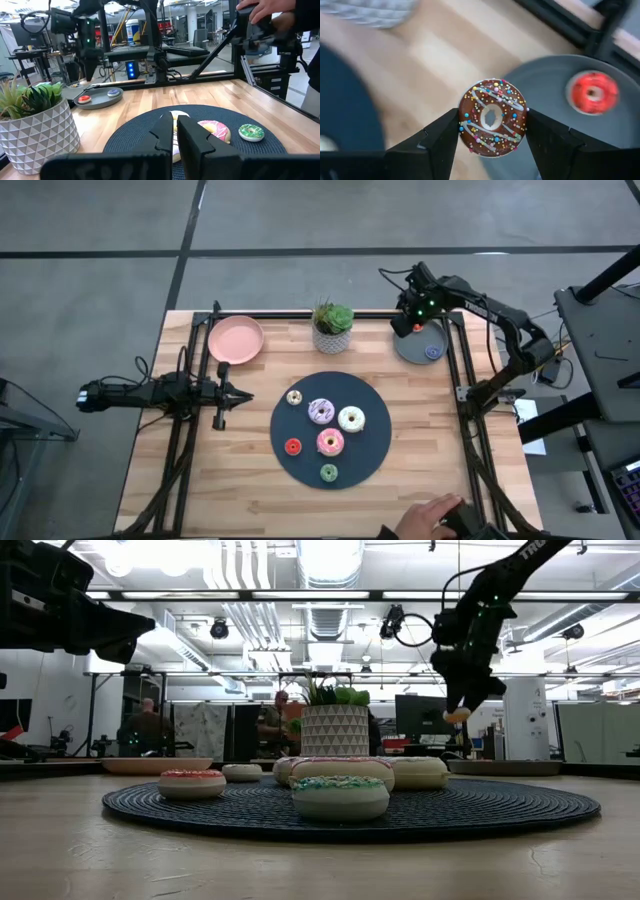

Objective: Pick & Place donuts
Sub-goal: Put the small brown donut on the gray plate

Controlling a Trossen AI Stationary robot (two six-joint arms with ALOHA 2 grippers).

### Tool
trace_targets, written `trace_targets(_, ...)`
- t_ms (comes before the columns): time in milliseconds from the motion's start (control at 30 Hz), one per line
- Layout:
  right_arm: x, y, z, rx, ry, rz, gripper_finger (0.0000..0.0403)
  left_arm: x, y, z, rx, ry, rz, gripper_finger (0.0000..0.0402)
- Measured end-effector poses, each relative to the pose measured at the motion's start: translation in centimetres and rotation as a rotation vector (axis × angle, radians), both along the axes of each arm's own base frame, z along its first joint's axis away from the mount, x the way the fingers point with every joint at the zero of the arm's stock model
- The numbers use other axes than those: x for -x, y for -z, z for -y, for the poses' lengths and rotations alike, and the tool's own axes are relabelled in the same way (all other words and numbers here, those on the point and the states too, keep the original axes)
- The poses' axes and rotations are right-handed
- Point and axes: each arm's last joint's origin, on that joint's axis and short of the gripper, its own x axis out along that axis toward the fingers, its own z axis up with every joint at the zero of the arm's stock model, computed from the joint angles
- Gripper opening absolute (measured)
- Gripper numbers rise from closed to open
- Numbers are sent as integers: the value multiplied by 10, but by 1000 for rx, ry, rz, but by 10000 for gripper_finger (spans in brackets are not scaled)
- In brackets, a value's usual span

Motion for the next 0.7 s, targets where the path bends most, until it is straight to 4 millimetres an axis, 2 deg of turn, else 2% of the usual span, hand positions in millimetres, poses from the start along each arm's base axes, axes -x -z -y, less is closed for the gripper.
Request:
trace_targets(200, 6, 17, 3, 119, 112, -154, 210, 0, 0, 0, 0, 0, 0, 0)
trace_targets(700, 7, 42, 0, 151, 135, -111, 210, 0, 0, 0, 0, 0, 0, 0)
